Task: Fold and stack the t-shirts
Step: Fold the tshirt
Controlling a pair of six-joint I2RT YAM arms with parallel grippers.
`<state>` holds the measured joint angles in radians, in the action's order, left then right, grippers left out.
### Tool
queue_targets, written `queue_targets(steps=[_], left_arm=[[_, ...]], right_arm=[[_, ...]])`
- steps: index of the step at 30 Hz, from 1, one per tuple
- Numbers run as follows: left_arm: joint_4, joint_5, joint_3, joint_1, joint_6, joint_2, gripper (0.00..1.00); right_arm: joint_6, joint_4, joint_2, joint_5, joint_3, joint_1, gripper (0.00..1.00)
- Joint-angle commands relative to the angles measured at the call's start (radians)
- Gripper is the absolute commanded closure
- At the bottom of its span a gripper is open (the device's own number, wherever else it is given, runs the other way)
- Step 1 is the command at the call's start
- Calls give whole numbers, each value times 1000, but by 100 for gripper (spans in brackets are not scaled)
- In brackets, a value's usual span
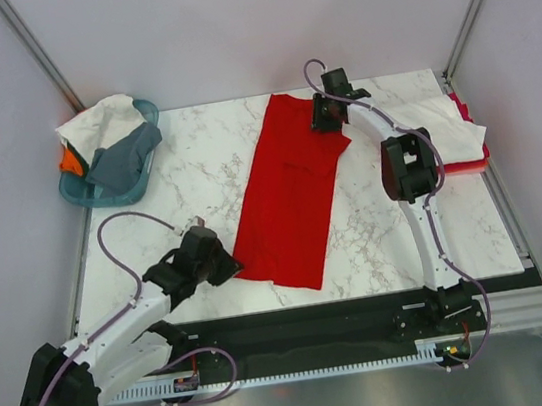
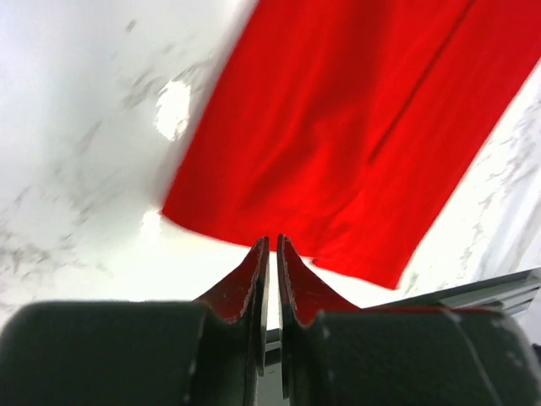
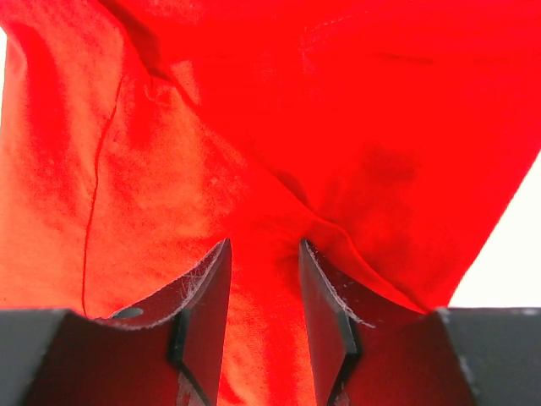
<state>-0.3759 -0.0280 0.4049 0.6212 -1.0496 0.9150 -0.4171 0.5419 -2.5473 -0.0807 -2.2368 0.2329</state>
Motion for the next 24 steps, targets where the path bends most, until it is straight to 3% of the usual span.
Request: queue_targets(steps=[1, 6, 12, 18, 21, 24], left_arm=[[-23, -23, 144, -37, 109, 77, 86], [-3, 23, 251, -138, 210, 205, 87], [40, 65, 350, -184, 281, 367, 89], [81, 115, 408, -219, 309, 475, 92], [81, 117, 422, -221, 318, 507, 92], [84, 119, 411, -221, 329, 519, 91]], right_arm=[[27, 30, 54, -11, 35, -17, 54], [41, 3, 113, -27, 43, -18, 50], [54, 0, 208, -28, 107, -18, 53], [52, -3, 303, 41, 247, -17, 88], [44, -2, 326, 74, 299, -17, 98], [41, 4, 323, 108, 322, -18, 100]])
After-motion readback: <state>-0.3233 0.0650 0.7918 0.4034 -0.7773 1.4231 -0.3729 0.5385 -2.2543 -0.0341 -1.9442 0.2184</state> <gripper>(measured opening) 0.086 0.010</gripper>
